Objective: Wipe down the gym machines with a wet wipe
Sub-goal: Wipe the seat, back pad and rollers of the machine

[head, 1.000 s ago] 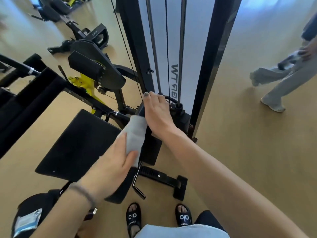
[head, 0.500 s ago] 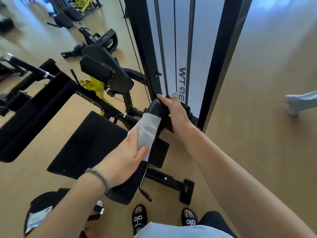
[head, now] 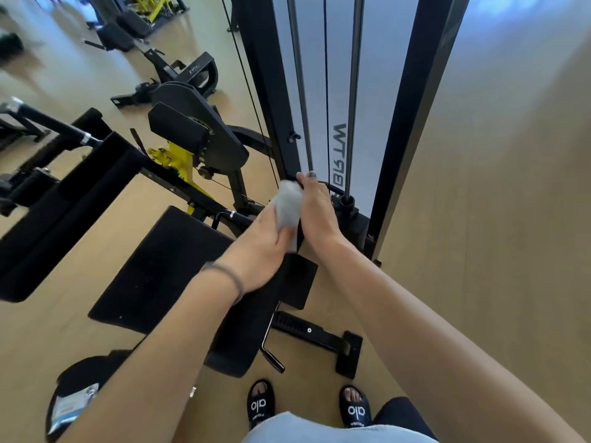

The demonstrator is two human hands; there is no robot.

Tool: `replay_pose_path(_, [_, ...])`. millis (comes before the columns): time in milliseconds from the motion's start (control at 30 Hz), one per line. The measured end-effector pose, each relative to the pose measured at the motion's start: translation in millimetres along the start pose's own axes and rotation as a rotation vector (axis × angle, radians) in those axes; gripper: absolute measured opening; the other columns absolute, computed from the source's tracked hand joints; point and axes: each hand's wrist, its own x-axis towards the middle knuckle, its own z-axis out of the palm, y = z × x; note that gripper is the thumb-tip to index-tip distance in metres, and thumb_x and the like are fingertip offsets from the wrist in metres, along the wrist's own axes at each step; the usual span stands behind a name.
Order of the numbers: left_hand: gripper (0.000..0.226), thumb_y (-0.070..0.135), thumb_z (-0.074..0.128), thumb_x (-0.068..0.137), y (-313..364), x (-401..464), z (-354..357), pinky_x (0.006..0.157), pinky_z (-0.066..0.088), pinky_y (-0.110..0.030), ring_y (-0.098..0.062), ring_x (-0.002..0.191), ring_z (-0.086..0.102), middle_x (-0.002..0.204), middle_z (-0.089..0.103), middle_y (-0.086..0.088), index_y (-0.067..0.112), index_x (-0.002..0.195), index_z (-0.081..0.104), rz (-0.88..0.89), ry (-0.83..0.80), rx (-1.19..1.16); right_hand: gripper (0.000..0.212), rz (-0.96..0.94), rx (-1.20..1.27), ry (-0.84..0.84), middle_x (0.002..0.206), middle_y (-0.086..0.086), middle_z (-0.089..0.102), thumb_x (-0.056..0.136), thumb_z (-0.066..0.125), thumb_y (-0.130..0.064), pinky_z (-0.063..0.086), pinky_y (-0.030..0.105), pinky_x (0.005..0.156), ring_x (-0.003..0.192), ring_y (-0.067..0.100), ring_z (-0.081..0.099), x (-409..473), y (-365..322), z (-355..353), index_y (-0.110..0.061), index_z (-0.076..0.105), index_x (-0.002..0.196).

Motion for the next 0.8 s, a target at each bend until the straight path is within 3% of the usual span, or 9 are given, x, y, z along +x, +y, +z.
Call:
replay_pose_path(67, [0.037, 0.040, 0.040, 0.105, -14, -54, -2, 0.084, 0.051, -0.015, 0.002, 0.103, 0.058, 0.118, 0.056, 0.015, 0.041, 0.141, 0.030, 0.018, -0.020, -0.031, 0.044, -0.061, -0.083, 0.047, 0.126, -0.001, 0.052, 0.108, 0.026, -0.052, 0.045, 0.030, 0.093, 0.099, 0.002, 0.053, -8, -1, 6, -0.023, 0.060, 0.113])
replay_pose_path(133, [0.043, 0.044, 0.038, 0.103, -21, -100, -6, 0.076, 0.047, -0.005, 0.010, 0.105, 0.055, 0.118, 0.054, 0.021, 0.049, 0.142, 0.021, -0.043, -0.048, -0.071, 0.036, -0.105, -0.126, 0.081, 0.123, 0.000, 0.052, 0.106, 0.029, -0.050, 0.048, 0.039, 0.096, 0.101, 0.011, 0.056, -12, -1, 12, -0.029, 0.057, 0.100])
replay_pose_path(200, [0.047, 0.048, 0.036, 0.101, -24, -120, -8, 0.076, 0.049, -0.009, 0.009, 0.105, 0.055, 0.118, 0.054, 0.019, 0.047, 0.146, 0.019, -0.099, -0.082, -0.076, 0.038, -0.156, -0.240, 0.122, 0.122, -0.002, 0.051, 0.107, 0.029, -0.047, 0.047, 0.038, 0.095, 0.103, 0.012, 0.055, -12, 1, 16, -0.025, 0.060, 0.109])
replay_pose_path(267, [0.045, 0.048, 0.038, 0.102, -26, -107, -7, 0.079, 0.051, -0.016, 0.003, 0.102, 0.059, 0.115, 0.058, 0.014, 0.038, 0.144, 0.029, -0.119, -0.093, -0.098, 0.041, -0.193, -0.315, 0.172, 0.121, -0.004, 0.051, 0.108, 0.029, -0.047, 0.047, 0.034, 0.092, 0.102, 0.011, 0.054, -9, 3, 17, -0.023, 0.062, 0.117])
replay_pose_path(400, [0.045, 0.046, 0.040, 0.104, -16, -33, -5, 0.106, 0.046, -0.037, -0.008, 0.117, 0.056, 0.126, 0.058, 0.007, 0.029, 0.146, 0.036, -0.070, -0.078, -0.114, 0.037, -0.203, -0.377, 0.181, 0.117, -0.004, 0.051, 0.108, 0.033, -0.043, 0.041, 0.026, 0.078, 0.094, 0.005, 0.051, -3, 5, 18, -0.023, 0.063, 0.116])
replay_pose_path(467, [0.040, 0.041, 0.040, 0.105, -10, -14, -2, 0.107, 0.045, -0.043, -0.012, 0.117, 0.056, 0.125, 0.058, 0.005, 0.028, 0.143, 0.039, -0.070, -0.047, -0.115, 0.036, -0.203, -0.383, 0.188, 0.119, -0.003, 0.052, 0.108, 0.032, -0.040, 0.041, 0.028, 0.081, 0.100, 0.010, 0.052, -3, 5, 18, -0.024, 0.062, 0.119])
replay_pose_path(600, [0.043, 0.045, 0.037, 0.105, -25, -79, 2, 0.089, 0.056, -0.038, -0.010, 0.101, 0.063, 0.116, 0.059, 0.006, 0.033, 0.146, 0.031, -0.104, -0.001, -0.068, 0.039, -0.194, -0.380, 0.198, 0.123, -0.004, 0.051, 0.108, 0.029, -0.043, 0.046, 0.035, 0.091, 0.107, 0.013, 0.054, -8, 6, 17, -0.025, 0.059, 0.125])
replay_pose_path(700, [0.057, 0.057, 0.032, 0.100, -45, -153, 3, 0.106, 0.044, -0.027, -0.003, 0.128, 0.049, 0.136, 0.052, 0.017, 0.041, 0.154, 0.019, -0.154, -0.011, -0.102, 0.044, -0.191, -0.399, 0.212, 0.127, -0.004, 0.051, 0.108, 0.027, -0.044, 0.047, 0.039, 0.098, 0.112, 0.015, 0.054, -9, 6, 19, -0.023, 0.057, 0.133])
replay_pose_path(800, [0.049, 0.052, 0.033, 0.100, -46, -173, 4, 0.102, 0.038, -0.015, 0.013, 0.126, 0.044, 0.133, 0.051, 0.029, 0.049, 0.148, 0.024, -0.167, -0.009, -0.208, 0.048, -0.182, -0.409, 0.224, 0.133, -0.003, 0.051, 0.107, 0.027, -0.044, 0.046, 0.037, 0.097, 0.115, 0.017, 0.054, -10, 4, 21, -0.020, 0.056, 0.138])
